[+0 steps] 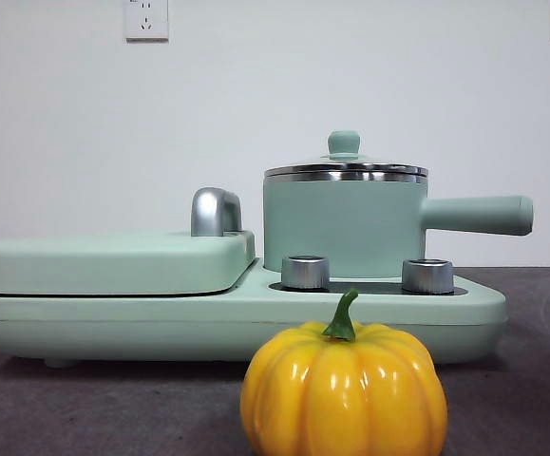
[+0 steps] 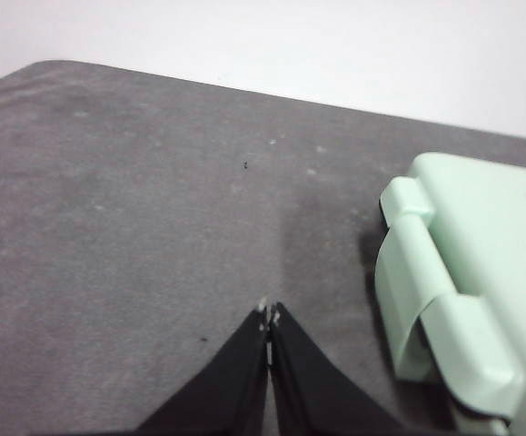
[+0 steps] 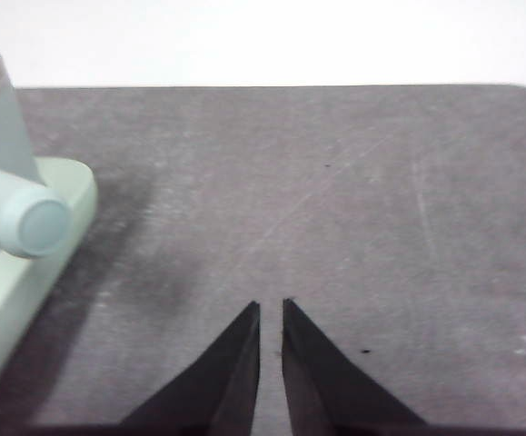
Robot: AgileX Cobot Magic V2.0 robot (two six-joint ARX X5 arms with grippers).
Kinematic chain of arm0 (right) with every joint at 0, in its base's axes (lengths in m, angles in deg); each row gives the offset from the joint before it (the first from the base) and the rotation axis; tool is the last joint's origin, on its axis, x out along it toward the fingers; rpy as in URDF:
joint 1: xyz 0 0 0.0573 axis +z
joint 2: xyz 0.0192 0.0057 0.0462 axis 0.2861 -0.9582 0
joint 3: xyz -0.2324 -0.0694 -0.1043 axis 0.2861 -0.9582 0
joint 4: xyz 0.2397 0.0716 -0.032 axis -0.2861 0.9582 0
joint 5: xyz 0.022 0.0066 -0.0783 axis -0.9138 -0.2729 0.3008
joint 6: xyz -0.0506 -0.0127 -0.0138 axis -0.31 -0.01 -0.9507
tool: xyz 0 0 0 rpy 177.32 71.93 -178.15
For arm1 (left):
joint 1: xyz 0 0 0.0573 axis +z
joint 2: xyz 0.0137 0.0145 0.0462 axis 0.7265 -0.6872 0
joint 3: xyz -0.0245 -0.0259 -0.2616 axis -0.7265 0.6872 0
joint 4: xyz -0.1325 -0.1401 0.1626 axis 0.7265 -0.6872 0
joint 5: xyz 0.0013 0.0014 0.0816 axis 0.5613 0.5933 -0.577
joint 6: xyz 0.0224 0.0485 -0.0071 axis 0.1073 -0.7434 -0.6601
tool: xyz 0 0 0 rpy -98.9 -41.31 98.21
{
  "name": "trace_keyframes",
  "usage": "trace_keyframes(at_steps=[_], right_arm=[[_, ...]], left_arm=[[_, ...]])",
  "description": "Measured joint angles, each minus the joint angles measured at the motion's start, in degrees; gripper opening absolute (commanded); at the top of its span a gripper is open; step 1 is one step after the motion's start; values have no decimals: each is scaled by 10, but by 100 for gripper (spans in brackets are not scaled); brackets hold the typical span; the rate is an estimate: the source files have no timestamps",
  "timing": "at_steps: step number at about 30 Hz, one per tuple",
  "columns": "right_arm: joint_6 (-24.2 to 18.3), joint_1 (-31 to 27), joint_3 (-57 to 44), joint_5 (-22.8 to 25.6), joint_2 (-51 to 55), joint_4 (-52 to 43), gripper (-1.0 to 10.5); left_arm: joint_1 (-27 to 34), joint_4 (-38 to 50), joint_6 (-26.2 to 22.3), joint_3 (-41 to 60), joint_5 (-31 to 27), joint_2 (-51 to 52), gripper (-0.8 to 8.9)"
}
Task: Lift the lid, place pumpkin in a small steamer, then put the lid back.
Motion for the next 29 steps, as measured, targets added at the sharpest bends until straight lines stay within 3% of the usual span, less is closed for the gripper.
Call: trace_keyframes(at_steps=[6, 13, 18, 23, 29], right_arm=[[94, 0, 5, -61, 0, -7, 11], [173, 0, 98, -70, -9, 24, 11], [188, 0, 195, -112, -58, 90, 11], [191, 0, 304, -196, -124, 144, 11], [164, 0, 410, -303, -205, 217, 11]], left_arm=[[-3, 9, 65, -2, 37, -3, 8], [-30, 7, 106, -66, 67, -41, 8], [-51, -30, 116, -146, 99, -108, 8], [-70, -51, 119, -242, 155, -185, 8], [-93, -73, 119, -355, 251, -271, 8]])
